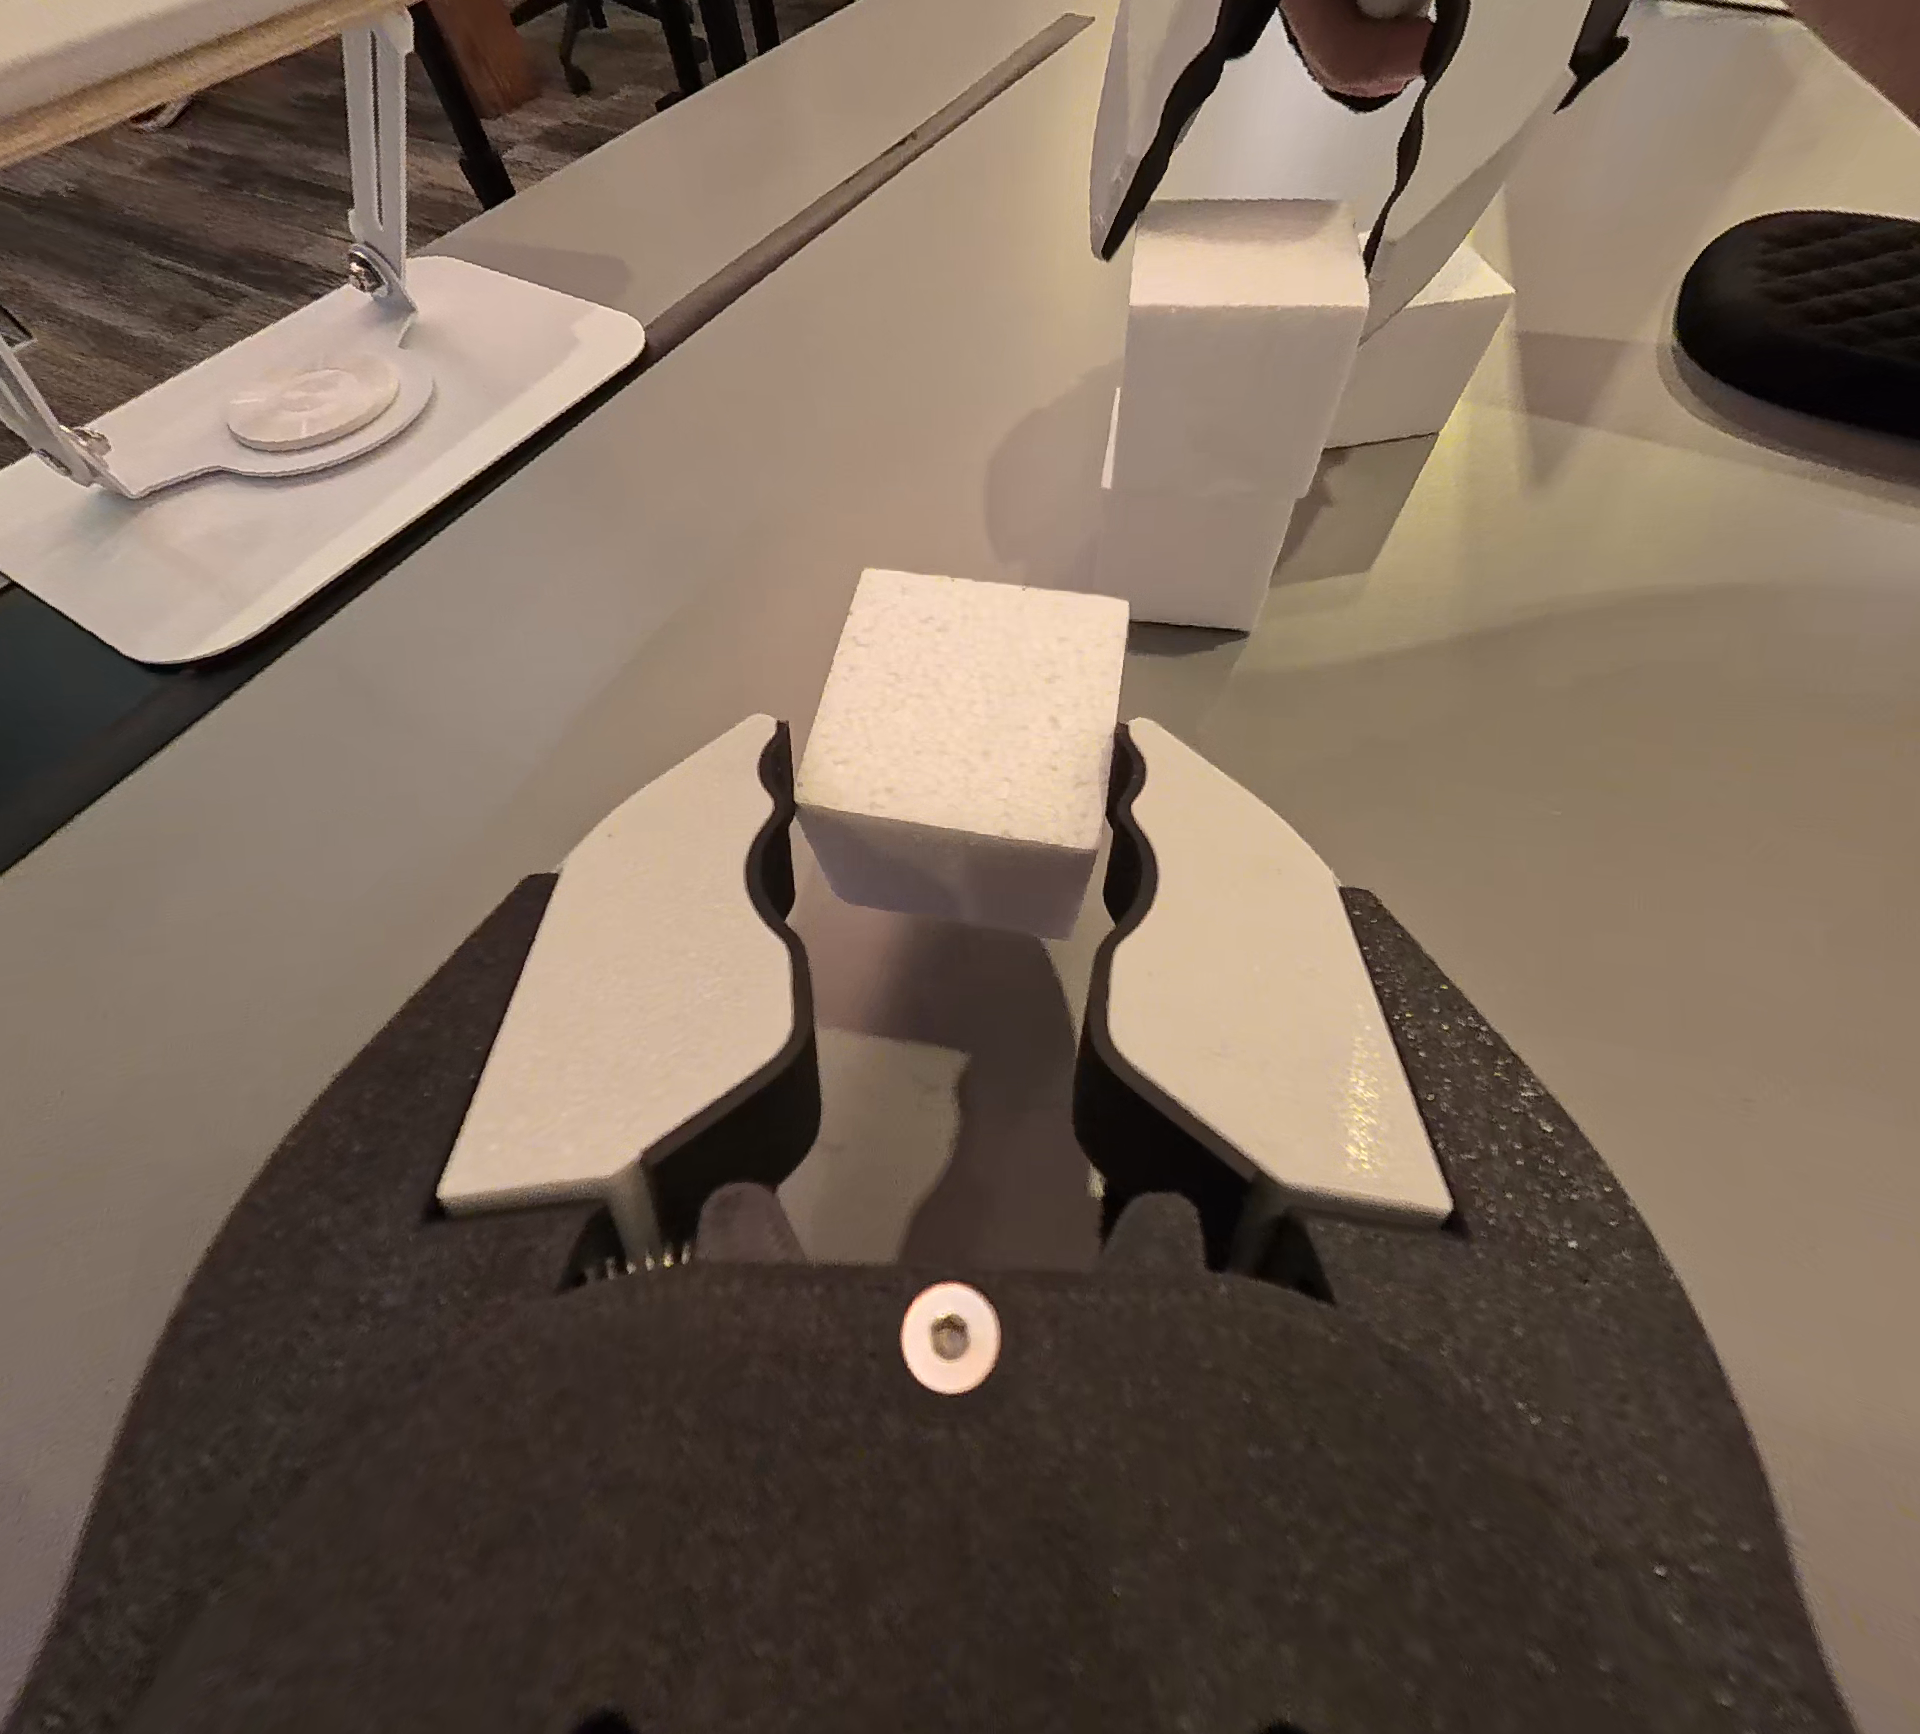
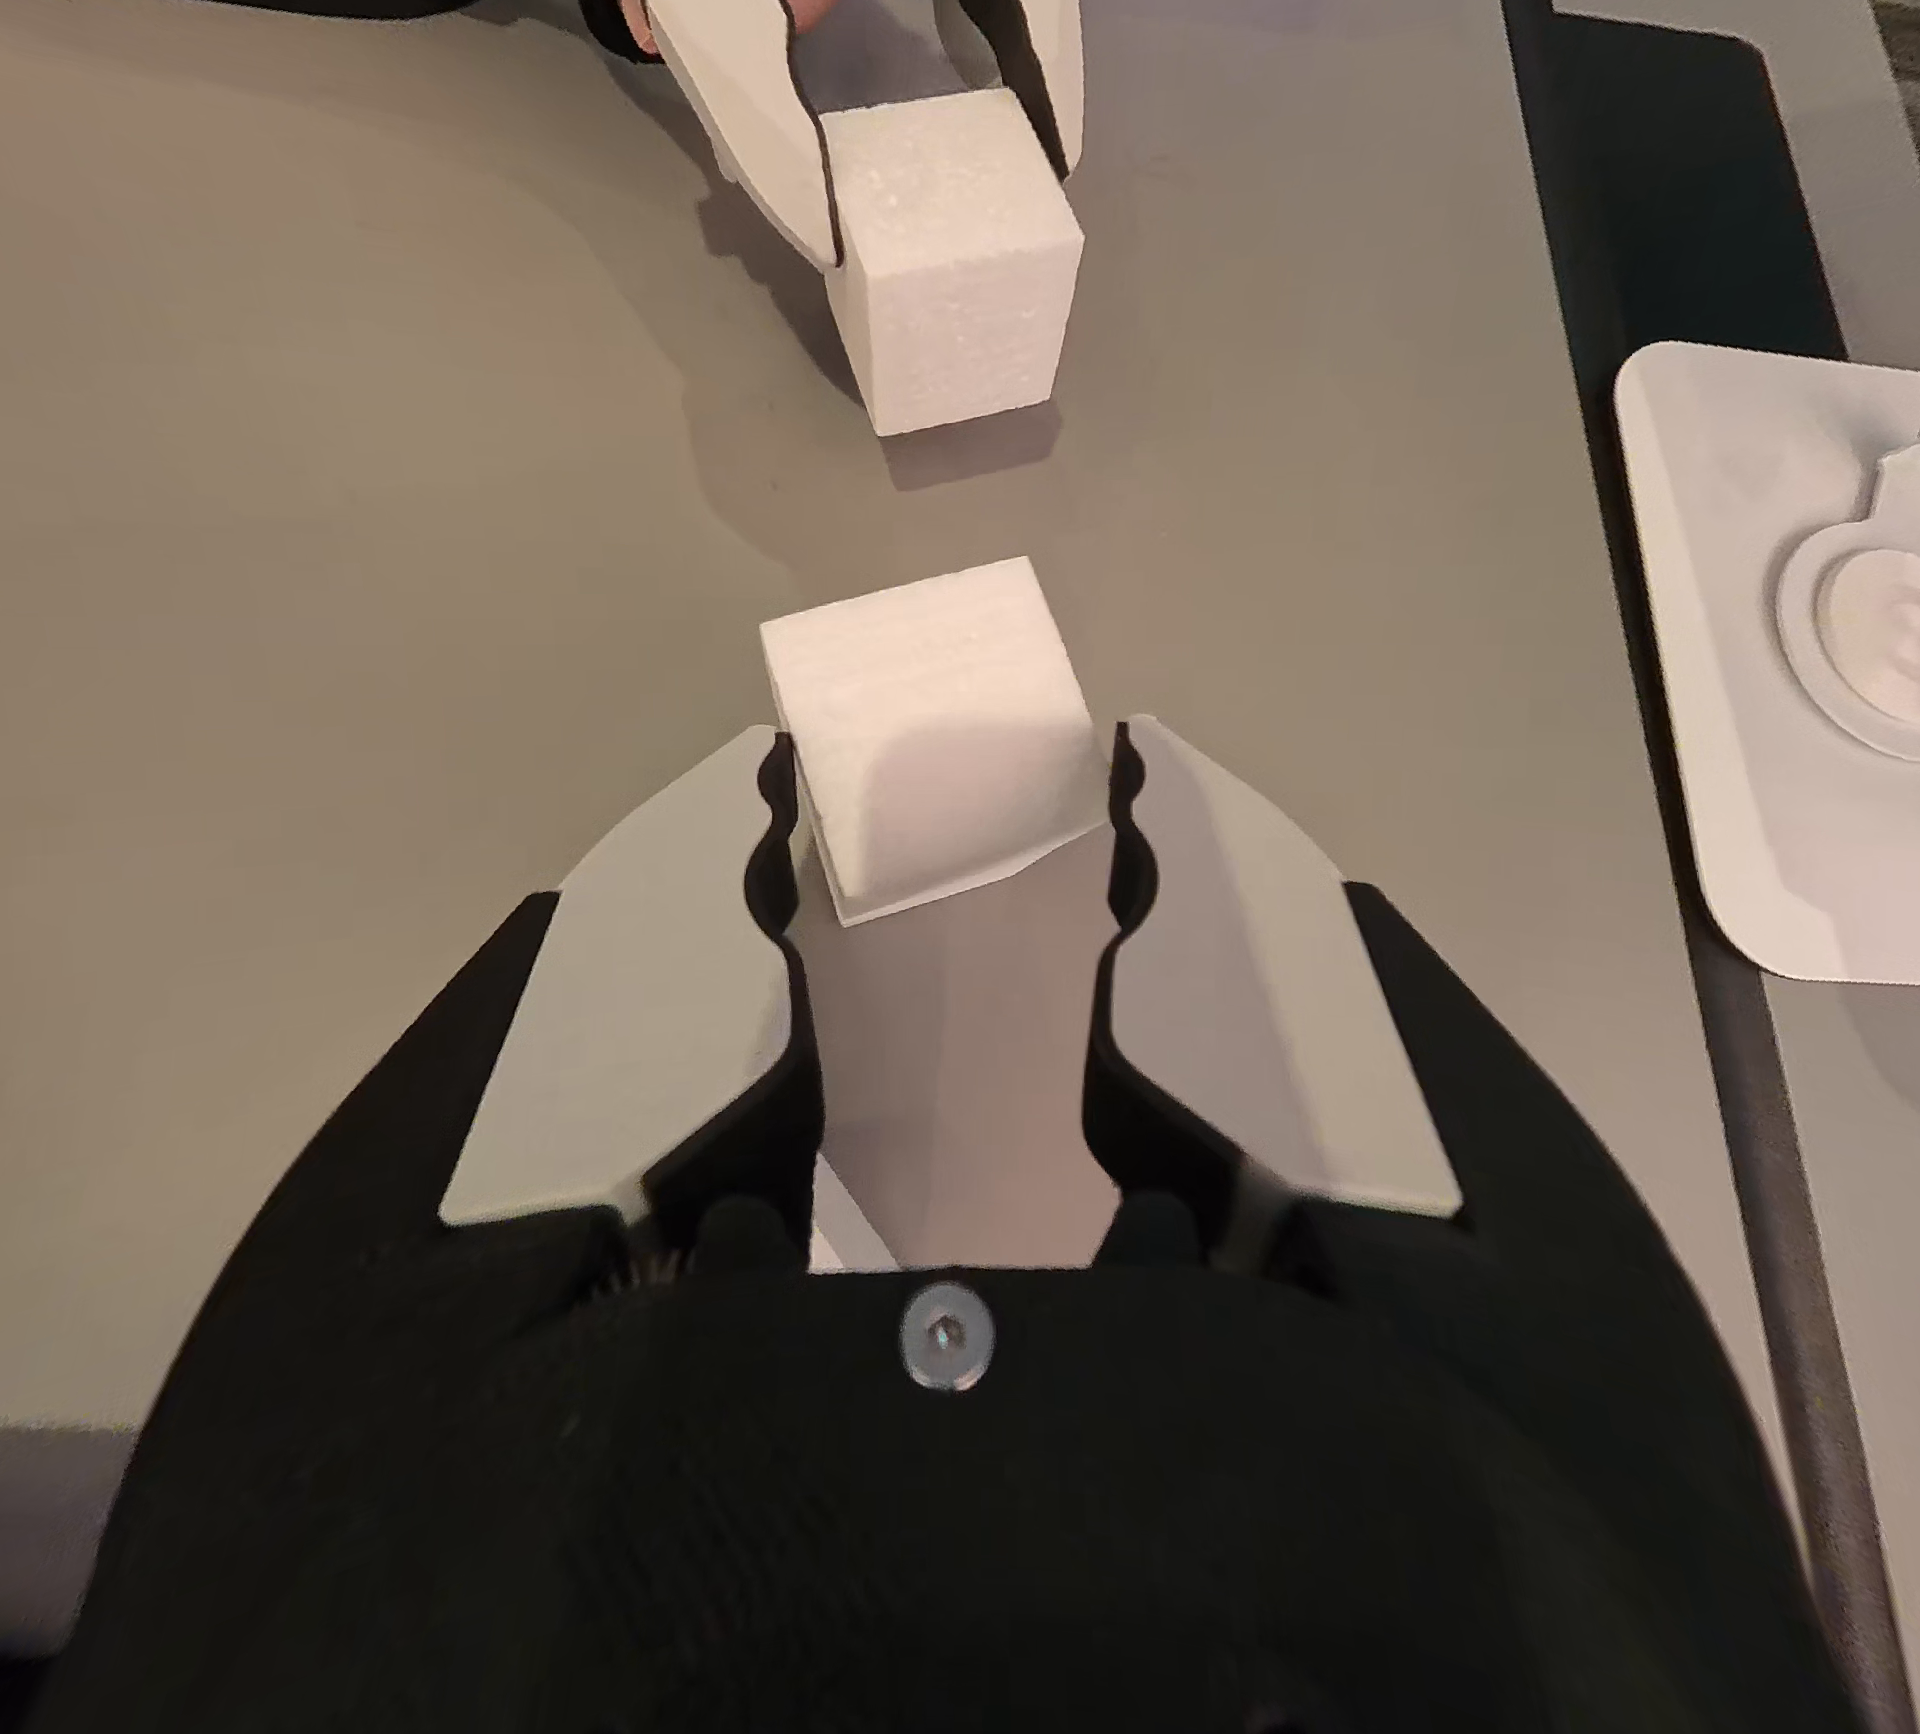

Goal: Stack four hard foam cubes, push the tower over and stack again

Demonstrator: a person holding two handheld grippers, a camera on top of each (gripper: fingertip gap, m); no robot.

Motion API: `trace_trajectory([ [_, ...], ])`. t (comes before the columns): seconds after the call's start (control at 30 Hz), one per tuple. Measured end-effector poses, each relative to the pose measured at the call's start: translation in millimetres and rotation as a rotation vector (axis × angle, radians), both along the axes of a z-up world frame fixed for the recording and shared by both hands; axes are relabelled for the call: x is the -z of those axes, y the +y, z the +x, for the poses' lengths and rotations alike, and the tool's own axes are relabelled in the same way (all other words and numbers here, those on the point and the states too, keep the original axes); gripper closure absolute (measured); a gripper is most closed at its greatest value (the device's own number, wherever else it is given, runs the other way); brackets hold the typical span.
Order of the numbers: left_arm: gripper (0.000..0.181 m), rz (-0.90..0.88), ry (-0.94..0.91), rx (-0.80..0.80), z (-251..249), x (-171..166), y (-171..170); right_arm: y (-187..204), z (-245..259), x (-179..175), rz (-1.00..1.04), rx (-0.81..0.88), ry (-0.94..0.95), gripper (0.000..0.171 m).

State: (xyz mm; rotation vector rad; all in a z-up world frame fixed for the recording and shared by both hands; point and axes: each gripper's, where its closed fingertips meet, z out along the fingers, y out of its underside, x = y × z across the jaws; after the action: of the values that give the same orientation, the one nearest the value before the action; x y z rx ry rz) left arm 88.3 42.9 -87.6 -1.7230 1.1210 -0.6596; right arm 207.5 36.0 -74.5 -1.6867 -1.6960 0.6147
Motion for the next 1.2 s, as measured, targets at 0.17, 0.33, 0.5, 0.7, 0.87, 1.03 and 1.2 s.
trace_trajectory([
  [0.17,0.123,-0.002,0.005,0.008,1.3,2.1,-2.4,2.5,11.0,-7.9,0.103,0.083,-0.004,0.093],
  [0.33,0.123,-0.001,-0.008,0.001,1.9,-0.1,-2.0,-4.0,60.7,-21.0,0.11,0.388,0.154,0.094],
  [0.5,0.123,-0.004,-0.015,-0.022,2.1,-1.6,2.5,-24.2,112.4,20.3,0.03,0.73,0.098,0.092],
  [0.7,0.124,0.003,-0.041,-0.046,1.6,-11.0,-2.2,-34.2,118.4,49.3,-0.048,0.808,0.05,0.101],
  [0.87,0.124,0.029,-0.074,-0.059,13.4,-43.7,-12.3,-38.7,117.8,47.4,-0.052,0.781,0.106,0.113],
  [1.03,0.124,0.0,-0.157,-0.059,55.1,-99.9,-21.4,-37.9,121.7,40.6,-0.071,0.768,0.203,0.114],
  [1.2,0.123,0.002,-0.012,-0.019,108.3,-102.1,-18.7,-35.7,129.9,47.3,-0.104,0.783,0.212,0.113],
])
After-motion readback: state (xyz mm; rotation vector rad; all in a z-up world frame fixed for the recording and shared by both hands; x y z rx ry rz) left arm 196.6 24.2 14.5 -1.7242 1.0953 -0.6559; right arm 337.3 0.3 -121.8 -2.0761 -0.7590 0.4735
